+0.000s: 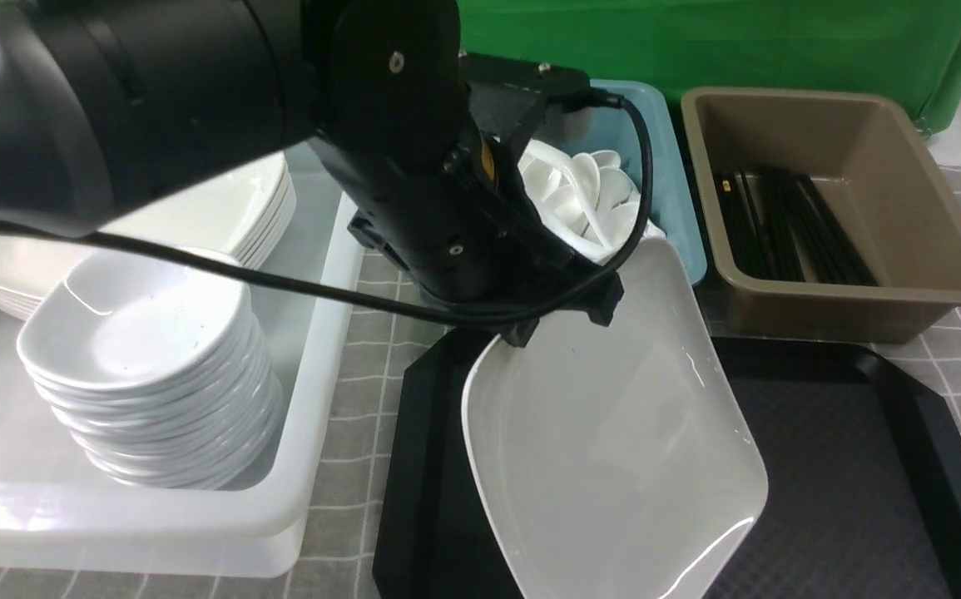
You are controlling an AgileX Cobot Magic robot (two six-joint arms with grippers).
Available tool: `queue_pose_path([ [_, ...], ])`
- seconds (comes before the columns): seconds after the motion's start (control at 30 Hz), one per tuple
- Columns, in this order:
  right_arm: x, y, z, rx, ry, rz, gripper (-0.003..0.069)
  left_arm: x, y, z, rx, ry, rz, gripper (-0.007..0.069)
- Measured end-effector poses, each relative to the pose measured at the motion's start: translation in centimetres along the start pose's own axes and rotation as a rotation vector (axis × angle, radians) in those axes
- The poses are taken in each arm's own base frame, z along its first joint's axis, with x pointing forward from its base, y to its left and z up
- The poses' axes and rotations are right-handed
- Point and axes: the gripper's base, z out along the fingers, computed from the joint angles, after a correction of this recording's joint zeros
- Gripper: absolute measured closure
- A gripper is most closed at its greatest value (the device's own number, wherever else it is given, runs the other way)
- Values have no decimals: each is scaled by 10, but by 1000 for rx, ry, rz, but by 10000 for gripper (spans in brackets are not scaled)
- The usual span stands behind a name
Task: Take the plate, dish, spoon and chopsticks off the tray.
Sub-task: Use the left arm to put the plate into the large storage box on the left
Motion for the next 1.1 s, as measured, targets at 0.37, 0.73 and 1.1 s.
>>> queue_pose_path([
  [0.37,-2,0,0,-3,-22,0,620,-8,1,-16,-27,-13,17,598],
  [0.73,-3,0,0,-4,-31,0,620,-20,0,-37,-34,-66,25,598],
  [1.1,-3,0,0,-5,-36,0,620,-41,11,-74,-91,-200,25,598],
])
